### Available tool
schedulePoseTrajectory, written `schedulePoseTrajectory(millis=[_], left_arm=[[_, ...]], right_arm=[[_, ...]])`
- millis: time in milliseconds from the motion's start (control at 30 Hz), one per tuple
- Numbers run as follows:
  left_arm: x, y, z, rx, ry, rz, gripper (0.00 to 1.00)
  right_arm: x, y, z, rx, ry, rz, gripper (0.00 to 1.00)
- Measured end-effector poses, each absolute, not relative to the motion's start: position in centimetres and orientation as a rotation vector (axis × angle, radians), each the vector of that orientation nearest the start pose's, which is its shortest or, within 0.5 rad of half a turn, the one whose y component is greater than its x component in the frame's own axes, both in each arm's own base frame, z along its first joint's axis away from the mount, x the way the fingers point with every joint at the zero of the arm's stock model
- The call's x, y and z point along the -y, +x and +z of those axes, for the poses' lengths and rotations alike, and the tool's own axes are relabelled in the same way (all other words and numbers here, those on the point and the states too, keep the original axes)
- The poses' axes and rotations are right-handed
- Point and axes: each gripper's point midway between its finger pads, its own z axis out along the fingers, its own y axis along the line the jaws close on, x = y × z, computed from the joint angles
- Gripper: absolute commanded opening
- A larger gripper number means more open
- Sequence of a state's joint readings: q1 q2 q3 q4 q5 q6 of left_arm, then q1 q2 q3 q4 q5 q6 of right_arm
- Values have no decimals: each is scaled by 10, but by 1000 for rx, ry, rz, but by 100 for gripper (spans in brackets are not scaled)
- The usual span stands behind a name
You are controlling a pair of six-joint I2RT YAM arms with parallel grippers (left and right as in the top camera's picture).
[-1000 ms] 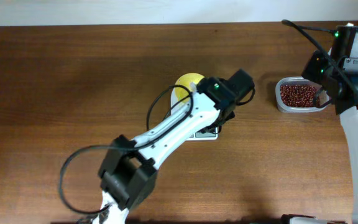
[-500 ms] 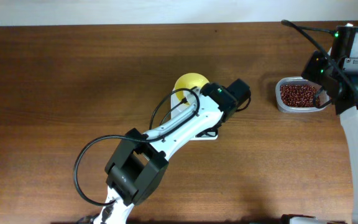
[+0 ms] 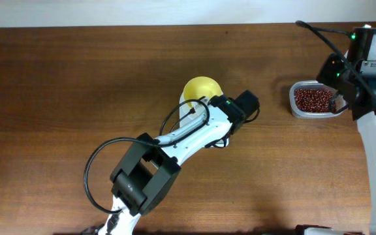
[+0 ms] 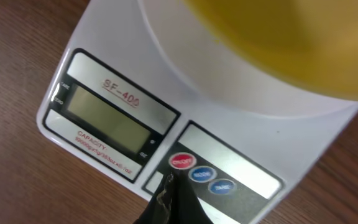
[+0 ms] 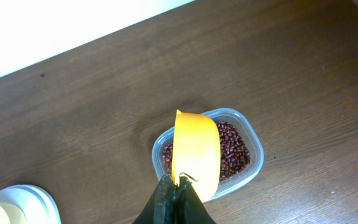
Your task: Scoop item into bowl and weigh 50g on scale
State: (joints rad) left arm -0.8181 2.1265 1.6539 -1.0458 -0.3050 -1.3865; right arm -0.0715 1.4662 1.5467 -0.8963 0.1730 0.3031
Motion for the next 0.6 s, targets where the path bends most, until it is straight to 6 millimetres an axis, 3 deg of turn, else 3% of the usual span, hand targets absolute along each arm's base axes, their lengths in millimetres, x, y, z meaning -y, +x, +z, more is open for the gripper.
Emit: schedulePoseTrajectory(millis=[600], left_arm=[[266,321,31,-2707,-850,132,0]], right_arm=[[69,392,277,-2319,557,-89,4]])
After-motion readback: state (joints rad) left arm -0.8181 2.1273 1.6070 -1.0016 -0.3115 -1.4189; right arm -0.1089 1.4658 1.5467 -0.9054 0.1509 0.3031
